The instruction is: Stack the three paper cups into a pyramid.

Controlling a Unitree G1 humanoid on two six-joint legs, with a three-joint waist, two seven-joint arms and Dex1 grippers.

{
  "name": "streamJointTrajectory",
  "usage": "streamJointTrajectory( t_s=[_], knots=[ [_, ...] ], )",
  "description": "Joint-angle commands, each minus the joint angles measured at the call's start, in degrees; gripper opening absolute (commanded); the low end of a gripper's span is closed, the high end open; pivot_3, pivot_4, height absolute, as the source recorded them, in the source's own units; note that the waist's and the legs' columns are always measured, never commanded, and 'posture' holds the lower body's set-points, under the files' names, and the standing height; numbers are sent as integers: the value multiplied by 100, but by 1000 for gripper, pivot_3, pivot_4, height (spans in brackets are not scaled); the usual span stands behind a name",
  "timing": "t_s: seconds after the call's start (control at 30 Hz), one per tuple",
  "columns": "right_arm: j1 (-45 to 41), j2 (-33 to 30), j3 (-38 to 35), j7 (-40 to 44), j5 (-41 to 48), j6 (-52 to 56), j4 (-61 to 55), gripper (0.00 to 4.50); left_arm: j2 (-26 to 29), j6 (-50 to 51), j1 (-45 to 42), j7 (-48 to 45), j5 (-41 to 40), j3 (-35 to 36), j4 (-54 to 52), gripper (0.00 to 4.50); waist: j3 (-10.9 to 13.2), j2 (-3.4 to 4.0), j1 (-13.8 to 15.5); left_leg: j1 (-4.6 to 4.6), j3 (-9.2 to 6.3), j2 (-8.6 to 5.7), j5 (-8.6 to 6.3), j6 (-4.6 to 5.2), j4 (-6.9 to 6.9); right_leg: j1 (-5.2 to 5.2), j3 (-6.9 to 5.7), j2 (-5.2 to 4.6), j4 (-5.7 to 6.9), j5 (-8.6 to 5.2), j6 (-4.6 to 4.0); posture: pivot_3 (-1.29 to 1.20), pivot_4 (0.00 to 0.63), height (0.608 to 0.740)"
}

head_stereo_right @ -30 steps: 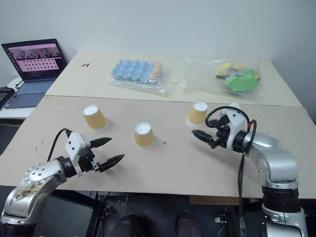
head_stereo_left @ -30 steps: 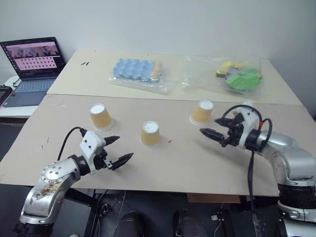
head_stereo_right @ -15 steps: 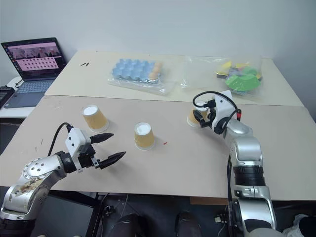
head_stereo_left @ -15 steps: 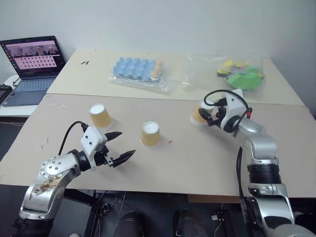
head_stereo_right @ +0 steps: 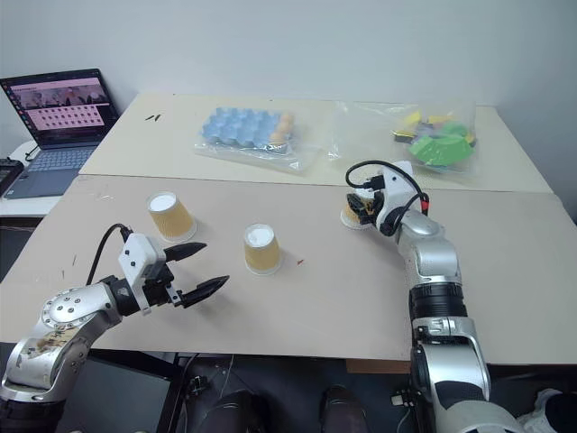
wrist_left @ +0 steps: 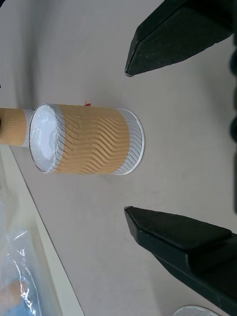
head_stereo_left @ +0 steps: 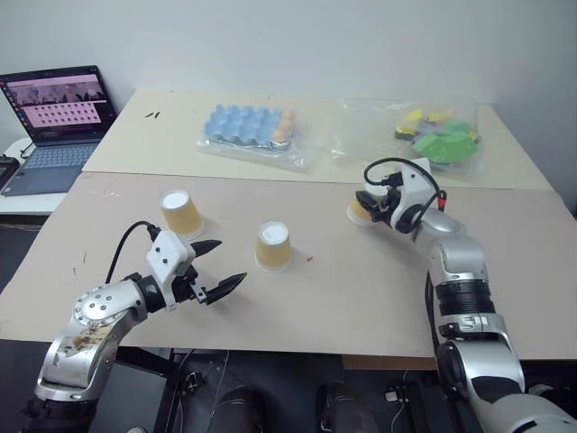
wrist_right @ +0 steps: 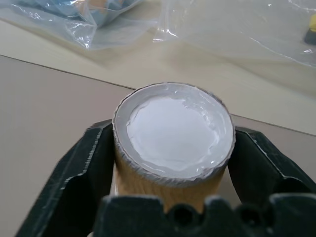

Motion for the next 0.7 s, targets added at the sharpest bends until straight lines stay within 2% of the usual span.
streamJointTrajectory(
  t_s=[0.03, 0.17, 0.3, 0.43, 0.53, 0.7],
  knots=[
    [-206, 24, -16, 120, 85, -239, -181, 2543, 39, -87, 31, 28, 0, 88, -189, 4500, 0, 0, -1, 0, 0, 0, 0, 0, 0, 0, 0, 0, 0, 0, 0, 0, 150, 706],
    [64, -185, 60, 630, 251, -190, -911, 2523, 47, -78, 80, 48, 7, 86, -217, 4500, 2, 3, 5, 0, 0, 0, 0, 0, 0, 0, 0, 0, 1, 0, 0, 0, 150, 706],
    [556, -1090, 312, 2205, 770, 258, -2149, 2523, 74, -45, 146, 63, 3, 96, -271, 4500, 5, 7, 54, -7, -5, -1, -1, 2, -5, -1, -5, -2, -2, -1, 2, 0, 150, 706],
    [687, -1575, 505, 3034, 1066, 446, -2406, 2523, 98, -26, 162, 67, -12, 107, -296, 4500, 4, 7, 17, -3, -7, 0, -6, 9, -2, 7, -6, -2, -18, -1, 2, 0, 150, 706],
    [667, -1627, 829, 3412, 1000, 377, -2306, 2523, 117, -10, 154, 69, -24, 127, -316, 4500, 4, 7, -29, 12, -3, 2, -4, 7, -2, 11, 2, 0, -6, -1, 2, 0, 150, 706],
    [567, -1260, 1372, 3586, 809, 192, -2141, 2523, 132, 1, 149, 93, -29, 154, -338, 4500, 4, 7, -17, 13, -3, 4, -2, 4, -1, 9, 2, -1, 2, -1, 0, 0, 150, 706]
  ],
)
